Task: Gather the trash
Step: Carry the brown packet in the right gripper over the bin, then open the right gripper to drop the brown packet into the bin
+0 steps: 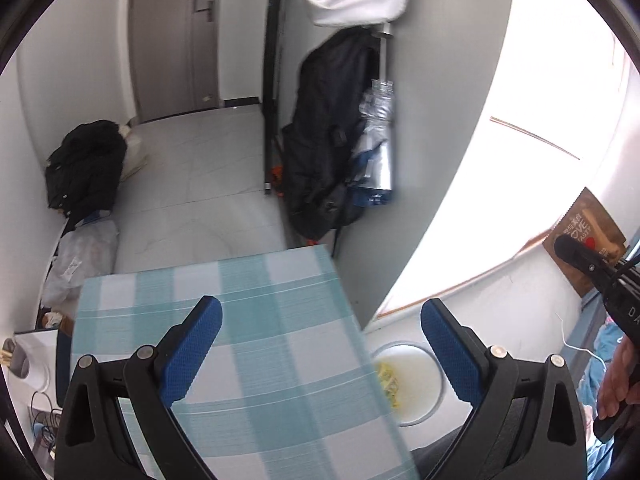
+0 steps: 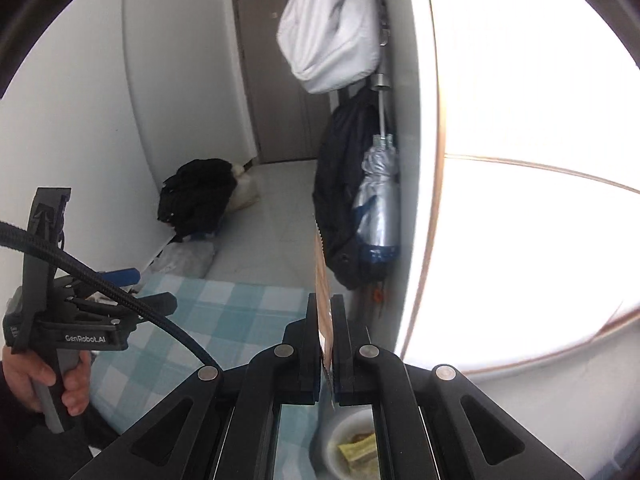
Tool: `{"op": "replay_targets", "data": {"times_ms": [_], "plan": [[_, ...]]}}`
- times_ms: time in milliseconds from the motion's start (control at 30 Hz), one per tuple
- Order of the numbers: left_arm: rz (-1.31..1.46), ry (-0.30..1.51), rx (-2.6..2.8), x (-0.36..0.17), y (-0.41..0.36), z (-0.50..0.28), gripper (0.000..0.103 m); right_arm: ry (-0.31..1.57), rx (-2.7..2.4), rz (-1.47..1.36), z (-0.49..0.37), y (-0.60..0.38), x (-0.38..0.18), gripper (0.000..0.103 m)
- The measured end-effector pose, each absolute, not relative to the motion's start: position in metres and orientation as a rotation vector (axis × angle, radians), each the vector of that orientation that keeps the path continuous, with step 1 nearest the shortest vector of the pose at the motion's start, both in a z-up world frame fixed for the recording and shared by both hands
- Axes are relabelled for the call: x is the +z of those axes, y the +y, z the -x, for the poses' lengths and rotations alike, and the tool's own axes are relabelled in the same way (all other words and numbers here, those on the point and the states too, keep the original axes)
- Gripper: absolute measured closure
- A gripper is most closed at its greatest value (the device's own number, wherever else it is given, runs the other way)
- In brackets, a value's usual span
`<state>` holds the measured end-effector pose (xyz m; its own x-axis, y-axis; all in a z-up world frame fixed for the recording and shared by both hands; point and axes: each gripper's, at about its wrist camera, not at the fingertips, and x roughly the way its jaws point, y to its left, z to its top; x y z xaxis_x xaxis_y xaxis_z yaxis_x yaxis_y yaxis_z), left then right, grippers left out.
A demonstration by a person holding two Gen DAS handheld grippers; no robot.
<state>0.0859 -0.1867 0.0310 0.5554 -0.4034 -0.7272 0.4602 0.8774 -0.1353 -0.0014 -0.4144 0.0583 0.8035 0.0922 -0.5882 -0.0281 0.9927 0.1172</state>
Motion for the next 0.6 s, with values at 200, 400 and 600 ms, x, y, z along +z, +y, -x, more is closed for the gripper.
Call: {"op": "replay_targets", "data": {"times_ms": [200, 400, 600], "plan": [[-0.115, 0.885, -0.576, 0.018, -0.234, -0.085, 0.005, 0.663, -0.026, -0.195, 0.022, -0.467, 0.038, 0.100], [-0.169, 0.942, -0.629, -0.005, -0.275, -0.085, 0.005, 0.702, -0.091, -0.278, 0.032, -0.507, 0.004, 0.100], [-0.213, 1.030, -0.658, -0.040, -0.306, -0.091, 0.005, 0.770, -0.132, -0.373, 0.030, -0.536, -0.044, 0.100]]}}
